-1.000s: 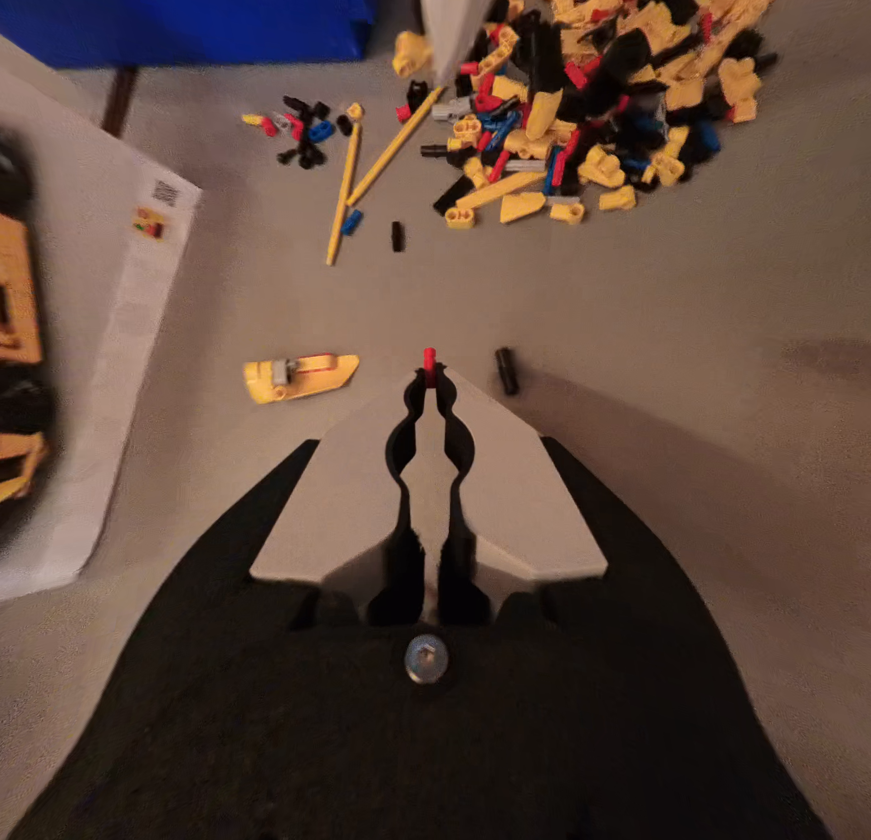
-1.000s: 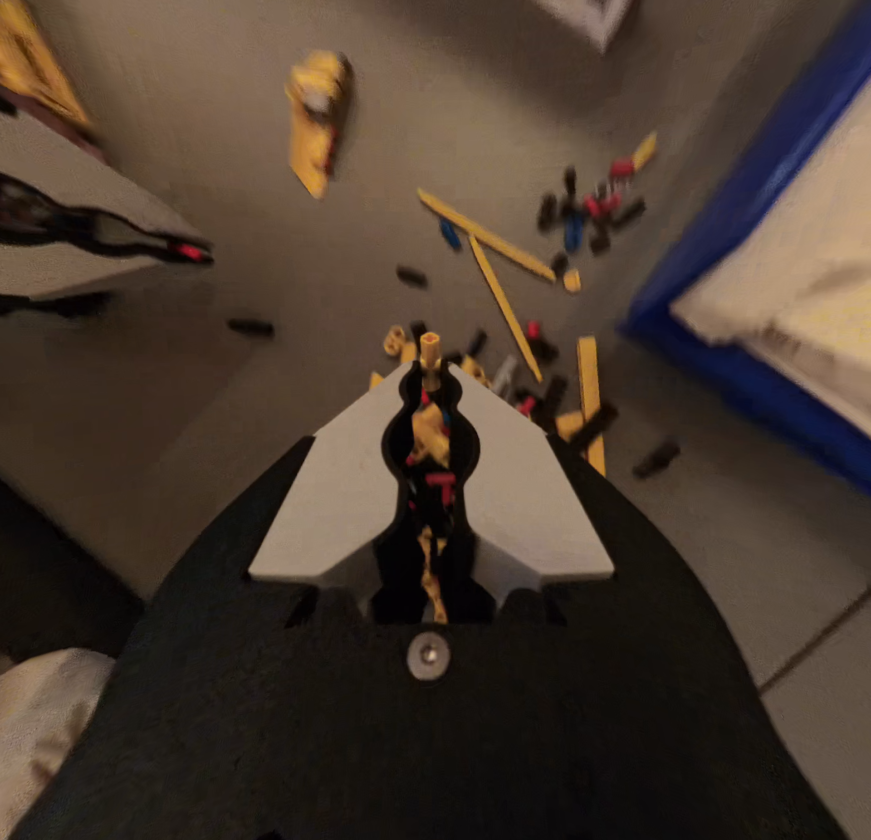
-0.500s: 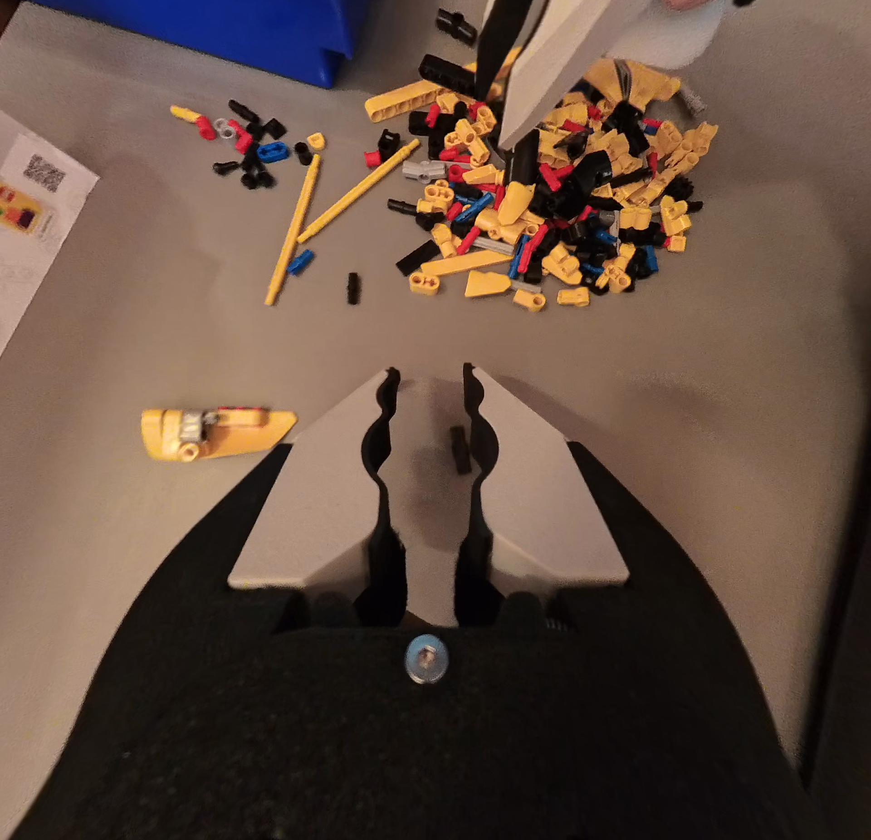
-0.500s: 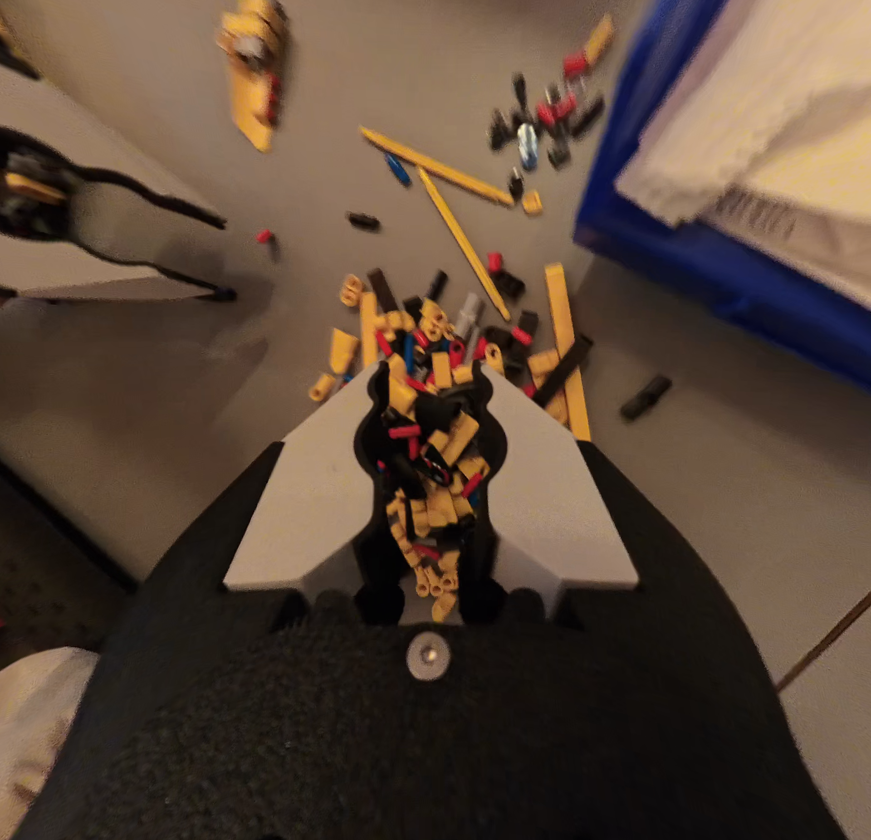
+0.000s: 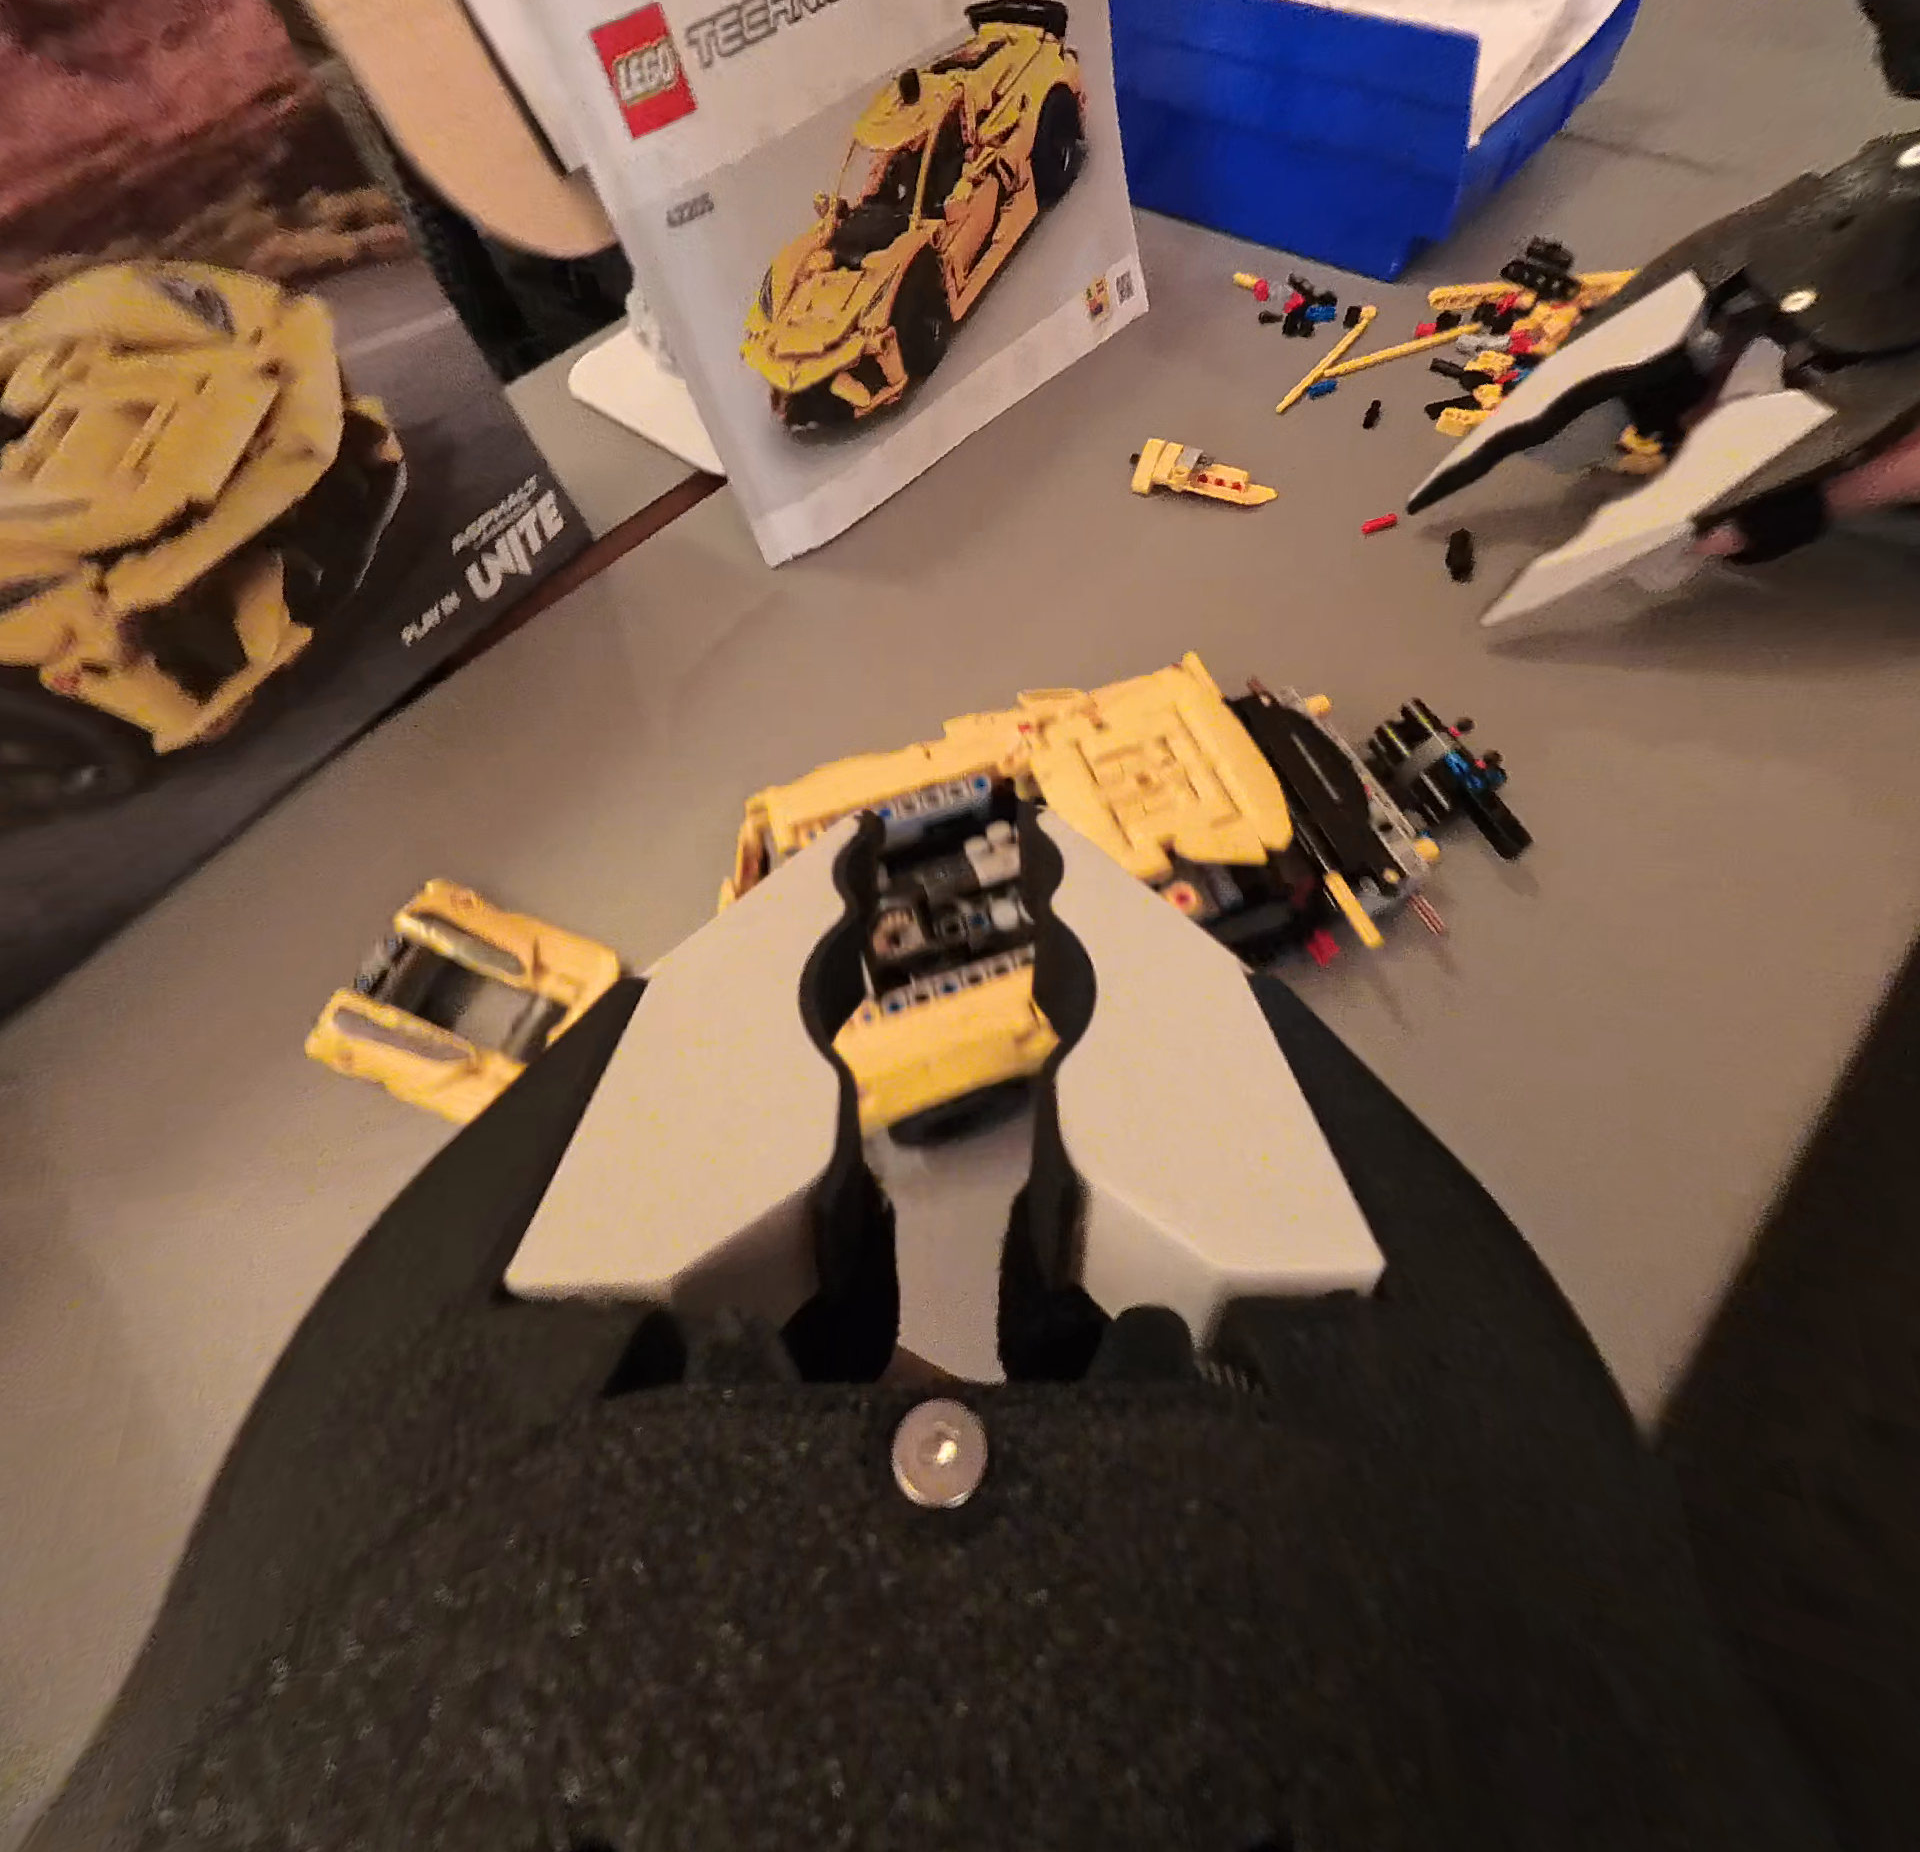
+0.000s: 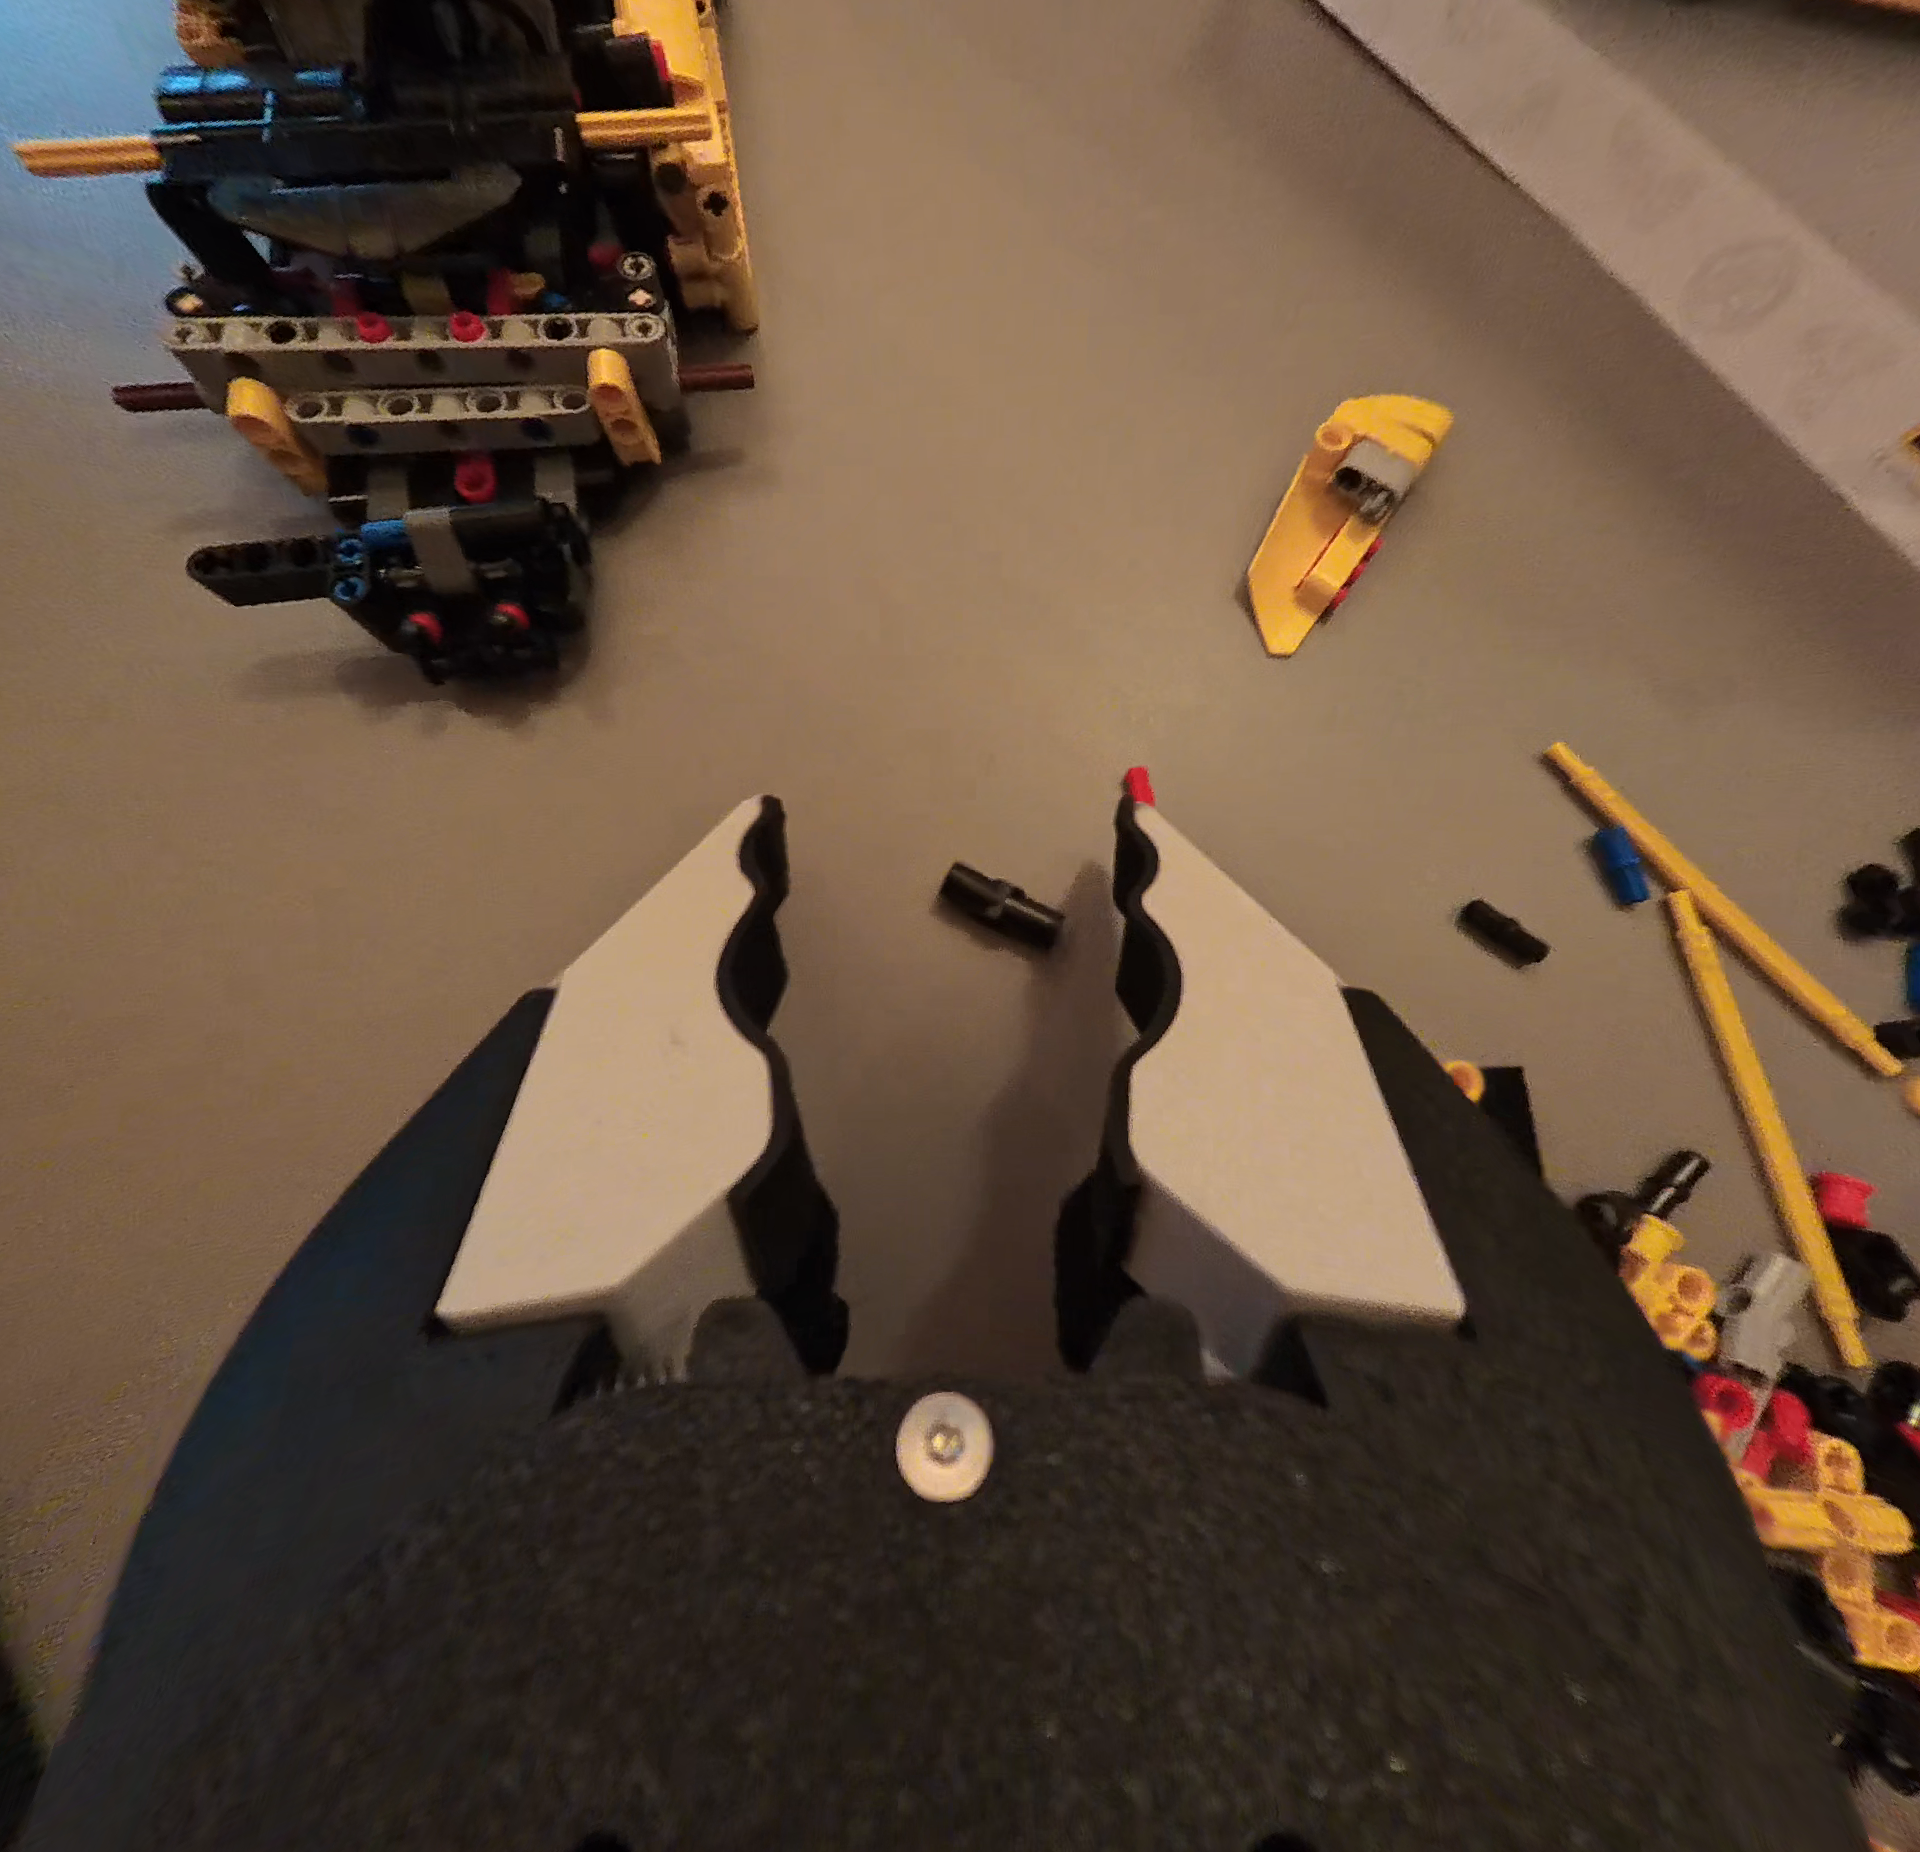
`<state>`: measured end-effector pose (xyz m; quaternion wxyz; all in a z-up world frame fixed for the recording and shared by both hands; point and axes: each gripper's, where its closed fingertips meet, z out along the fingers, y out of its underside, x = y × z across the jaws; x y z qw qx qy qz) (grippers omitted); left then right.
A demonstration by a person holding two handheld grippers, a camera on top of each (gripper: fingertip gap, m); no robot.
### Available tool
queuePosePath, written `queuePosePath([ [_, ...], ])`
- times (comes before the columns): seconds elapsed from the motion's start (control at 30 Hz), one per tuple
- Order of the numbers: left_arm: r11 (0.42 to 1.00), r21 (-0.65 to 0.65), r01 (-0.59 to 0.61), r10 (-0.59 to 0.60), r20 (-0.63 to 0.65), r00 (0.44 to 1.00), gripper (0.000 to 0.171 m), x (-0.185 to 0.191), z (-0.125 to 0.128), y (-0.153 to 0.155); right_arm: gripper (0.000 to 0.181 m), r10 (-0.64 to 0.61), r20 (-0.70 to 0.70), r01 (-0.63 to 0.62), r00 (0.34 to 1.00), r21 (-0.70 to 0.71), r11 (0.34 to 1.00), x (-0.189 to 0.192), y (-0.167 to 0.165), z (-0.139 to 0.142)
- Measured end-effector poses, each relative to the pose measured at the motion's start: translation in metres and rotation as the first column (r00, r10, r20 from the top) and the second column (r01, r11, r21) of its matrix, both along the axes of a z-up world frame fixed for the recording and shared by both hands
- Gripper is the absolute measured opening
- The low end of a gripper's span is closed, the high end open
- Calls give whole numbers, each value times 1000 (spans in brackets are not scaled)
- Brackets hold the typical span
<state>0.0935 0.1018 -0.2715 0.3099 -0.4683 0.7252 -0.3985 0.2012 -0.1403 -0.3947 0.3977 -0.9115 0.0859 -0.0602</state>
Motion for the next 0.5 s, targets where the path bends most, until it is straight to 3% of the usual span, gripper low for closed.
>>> queuePosePath([
  [0.1,999,-35,-24,25,28,999,25,-34,-4,6,55,-58,-32,60,998,57,997,14,12,8],
  [0.17,997,-65,-48,52,56,997,24,-48,-3,5,36,-98,4,98,995,70,993,28,16,10],
  [0.33,989,-141,-34,49,102,994,23,-71,0,-11,32,-159,96,166,983,-65,984,47,4,1],
  [0.4,992,-122,-33,47,114,992,23,-76,-2,-12,18,-154,72,157,985,-42,987,42,4,0],
  [0.5,994,-84,-74,84,130,988,23,-82,-4,-1,18,-140,-19,138,990,-73,988,35,4,-10],
])
